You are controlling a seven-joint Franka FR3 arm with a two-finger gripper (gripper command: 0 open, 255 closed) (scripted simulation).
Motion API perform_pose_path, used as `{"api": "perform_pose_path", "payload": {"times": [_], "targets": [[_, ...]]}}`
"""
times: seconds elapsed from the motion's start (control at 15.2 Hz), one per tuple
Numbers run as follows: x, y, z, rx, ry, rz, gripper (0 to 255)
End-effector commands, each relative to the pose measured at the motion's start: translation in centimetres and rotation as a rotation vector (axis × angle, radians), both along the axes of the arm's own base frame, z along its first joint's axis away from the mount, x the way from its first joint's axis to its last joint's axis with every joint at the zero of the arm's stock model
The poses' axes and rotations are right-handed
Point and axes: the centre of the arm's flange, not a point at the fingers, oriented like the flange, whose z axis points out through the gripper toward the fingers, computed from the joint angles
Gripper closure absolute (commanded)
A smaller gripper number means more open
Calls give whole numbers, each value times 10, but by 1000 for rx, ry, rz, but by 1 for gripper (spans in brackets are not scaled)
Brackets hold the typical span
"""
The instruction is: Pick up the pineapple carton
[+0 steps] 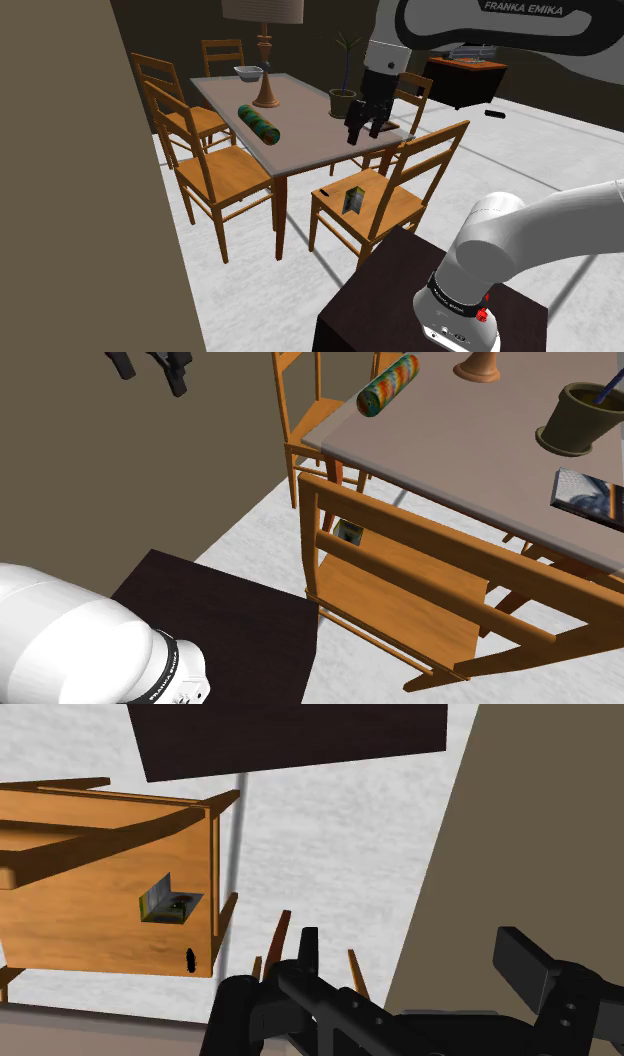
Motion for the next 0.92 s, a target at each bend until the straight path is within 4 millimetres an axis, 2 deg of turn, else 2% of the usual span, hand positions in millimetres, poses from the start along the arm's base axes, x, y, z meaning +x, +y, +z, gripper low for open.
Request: {"api": "perform_pose_path", "payload": {"times": [0.0, 0.46, 0.86], "targets": [[0, 0, 0, 0, 0, 0, 0], [-1, -55, -73, -17, -6, 213, 0], [8, -103, -134, -31, -12, 395, 0]]}}
